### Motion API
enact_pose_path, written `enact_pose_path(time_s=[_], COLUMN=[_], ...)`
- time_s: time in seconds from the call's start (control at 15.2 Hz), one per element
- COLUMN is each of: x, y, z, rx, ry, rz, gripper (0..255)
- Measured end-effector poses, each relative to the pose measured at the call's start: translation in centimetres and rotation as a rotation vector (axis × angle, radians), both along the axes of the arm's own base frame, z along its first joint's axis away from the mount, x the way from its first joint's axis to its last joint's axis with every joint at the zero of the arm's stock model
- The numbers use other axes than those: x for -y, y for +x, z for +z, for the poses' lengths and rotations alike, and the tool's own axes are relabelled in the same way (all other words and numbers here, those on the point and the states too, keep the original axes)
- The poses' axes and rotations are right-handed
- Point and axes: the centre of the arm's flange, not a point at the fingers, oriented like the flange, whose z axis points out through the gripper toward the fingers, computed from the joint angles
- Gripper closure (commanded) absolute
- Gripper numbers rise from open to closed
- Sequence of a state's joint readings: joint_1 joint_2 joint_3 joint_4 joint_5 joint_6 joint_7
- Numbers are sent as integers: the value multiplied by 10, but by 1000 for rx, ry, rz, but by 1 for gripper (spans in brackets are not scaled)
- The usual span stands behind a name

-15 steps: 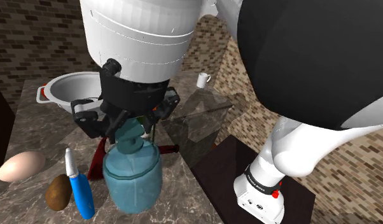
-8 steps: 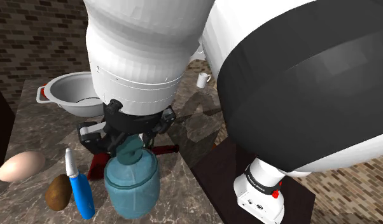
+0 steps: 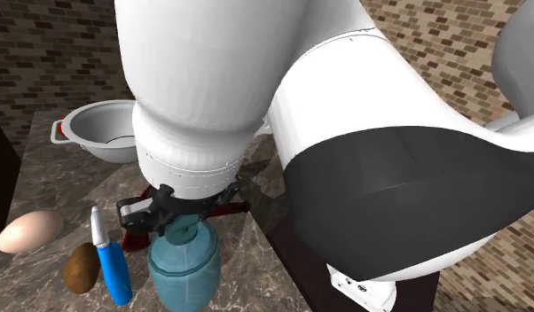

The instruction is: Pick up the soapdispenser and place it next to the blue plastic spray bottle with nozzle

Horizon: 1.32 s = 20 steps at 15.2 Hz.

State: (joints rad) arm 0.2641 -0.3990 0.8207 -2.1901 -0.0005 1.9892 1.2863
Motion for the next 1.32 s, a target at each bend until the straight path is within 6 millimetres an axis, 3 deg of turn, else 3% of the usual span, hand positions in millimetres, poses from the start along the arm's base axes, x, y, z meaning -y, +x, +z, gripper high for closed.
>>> enact_pose_path(time_s=[0.86, 1.32], x=[1, 0], y=[0, 0], z=[-71, -76], rx=[0, 3], ry=[0, 3], rz=[0, 1], gripper=[255, 255])
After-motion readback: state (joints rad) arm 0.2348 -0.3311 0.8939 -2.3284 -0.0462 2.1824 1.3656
